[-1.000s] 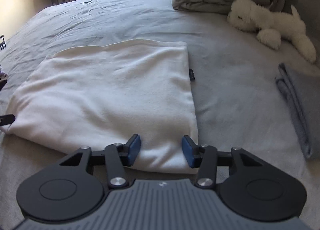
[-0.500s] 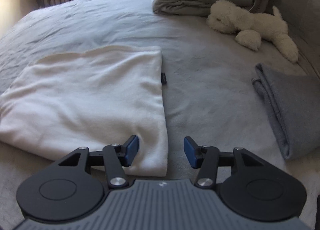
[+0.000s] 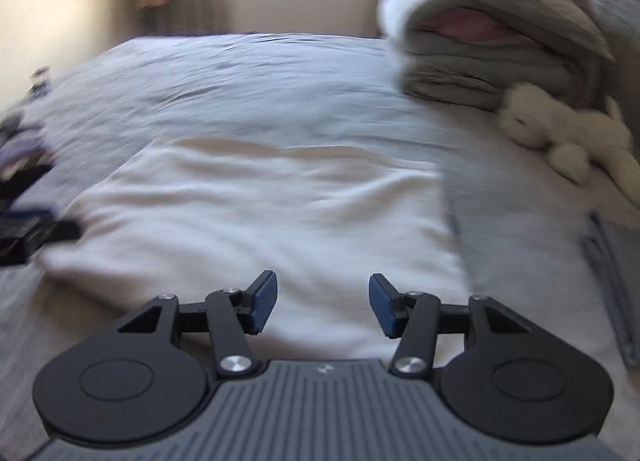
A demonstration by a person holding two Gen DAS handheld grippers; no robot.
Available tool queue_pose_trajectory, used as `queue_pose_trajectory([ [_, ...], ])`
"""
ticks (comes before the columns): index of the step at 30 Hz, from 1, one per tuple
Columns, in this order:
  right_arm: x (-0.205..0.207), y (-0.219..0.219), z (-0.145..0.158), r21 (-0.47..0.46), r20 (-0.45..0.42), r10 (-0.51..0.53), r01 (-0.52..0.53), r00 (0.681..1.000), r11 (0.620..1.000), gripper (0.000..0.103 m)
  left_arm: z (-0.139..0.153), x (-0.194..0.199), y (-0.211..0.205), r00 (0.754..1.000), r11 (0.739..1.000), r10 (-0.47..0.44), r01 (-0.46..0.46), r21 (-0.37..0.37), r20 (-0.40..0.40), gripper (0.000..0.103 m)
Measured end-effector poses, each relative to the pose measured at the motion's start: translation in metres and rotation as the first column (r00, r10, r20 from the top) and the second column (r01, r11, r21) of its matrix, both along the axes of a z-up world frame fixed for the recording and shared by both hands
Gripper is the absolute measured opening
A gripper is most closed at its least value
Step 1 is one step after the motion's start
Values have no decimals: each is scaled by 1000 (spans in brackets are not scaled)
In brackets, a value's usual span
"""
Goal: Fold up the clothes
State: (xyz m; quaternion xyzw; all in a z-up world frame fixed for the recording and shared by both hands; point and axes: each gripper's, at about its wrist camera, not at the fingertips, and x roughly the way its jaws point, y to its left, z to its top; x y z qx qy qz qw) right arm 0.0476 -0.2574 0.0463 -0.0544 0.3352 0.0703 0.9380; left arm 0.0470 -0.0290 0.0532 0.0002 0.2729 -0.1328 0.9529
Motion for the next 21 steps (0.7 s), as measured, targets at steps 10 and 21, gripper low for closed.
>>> queue_pose_trajectory([
  [10, 10, 11, -16, -33, -55, 23, -24, 998, 999, 68, -19, 14, 10, 992, 1000, -1, 1, -4, -123, 61],
  [21, 16, -45, -9, 86, -156, -98, 112, 983, 990, 73, -22, 28, 35, 968, 989, 149, -141, 54, -204, 64],
])
